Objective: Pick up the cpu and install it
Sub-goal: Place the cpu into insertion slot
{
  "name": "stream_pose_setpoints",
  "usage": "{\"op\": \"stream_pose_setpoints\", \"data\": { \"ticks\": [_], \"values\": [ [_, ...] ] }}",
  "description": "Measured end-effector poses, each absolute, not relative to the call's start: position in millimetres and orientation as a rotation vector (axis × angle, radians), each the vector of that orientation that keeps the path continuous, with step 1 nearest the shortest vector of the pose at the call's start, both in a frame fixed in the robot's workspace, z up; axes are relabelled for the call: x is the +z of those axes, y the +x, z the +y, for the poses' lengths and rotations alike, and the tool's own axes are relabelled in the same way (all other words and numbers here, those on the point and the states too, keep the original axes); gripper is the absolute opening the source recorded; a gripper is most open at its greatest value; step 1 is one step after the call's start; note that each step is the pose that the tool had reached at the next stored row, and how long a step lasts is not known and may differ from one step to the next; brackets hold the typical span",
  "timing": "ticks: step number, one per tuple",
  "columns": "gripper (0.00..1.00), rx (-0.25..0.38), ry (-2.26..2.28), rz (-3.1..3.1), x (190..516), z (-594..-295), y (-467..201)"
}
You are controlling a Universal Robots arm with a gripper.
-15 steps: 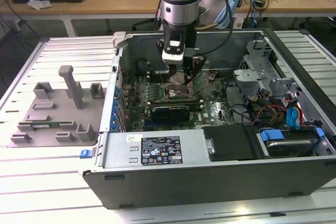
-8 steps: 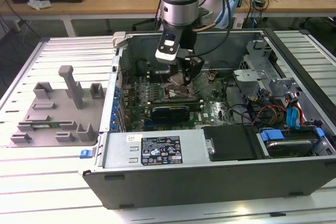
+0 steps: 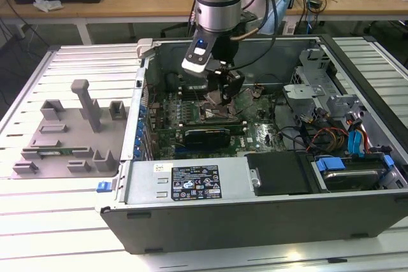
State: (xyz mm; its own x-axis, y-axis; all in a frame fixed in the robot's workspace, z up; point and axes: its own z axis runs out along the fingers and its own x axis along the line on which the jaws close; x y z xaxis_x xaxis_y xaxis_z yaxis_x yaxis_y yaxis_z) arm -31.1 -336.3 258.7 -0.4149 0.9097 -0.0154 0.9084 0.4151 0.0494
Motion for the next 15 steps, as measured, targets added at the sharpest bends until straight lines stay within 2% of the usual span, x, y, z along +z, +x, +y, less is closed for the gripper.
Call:
{"op": "stream_pose_setpoints", "data": {
  "ticks": [15],
  "values": [
    [0.54, 0.038, 2.142, 2.236, 254.9, -336.3, -31.1]
  ]
}}
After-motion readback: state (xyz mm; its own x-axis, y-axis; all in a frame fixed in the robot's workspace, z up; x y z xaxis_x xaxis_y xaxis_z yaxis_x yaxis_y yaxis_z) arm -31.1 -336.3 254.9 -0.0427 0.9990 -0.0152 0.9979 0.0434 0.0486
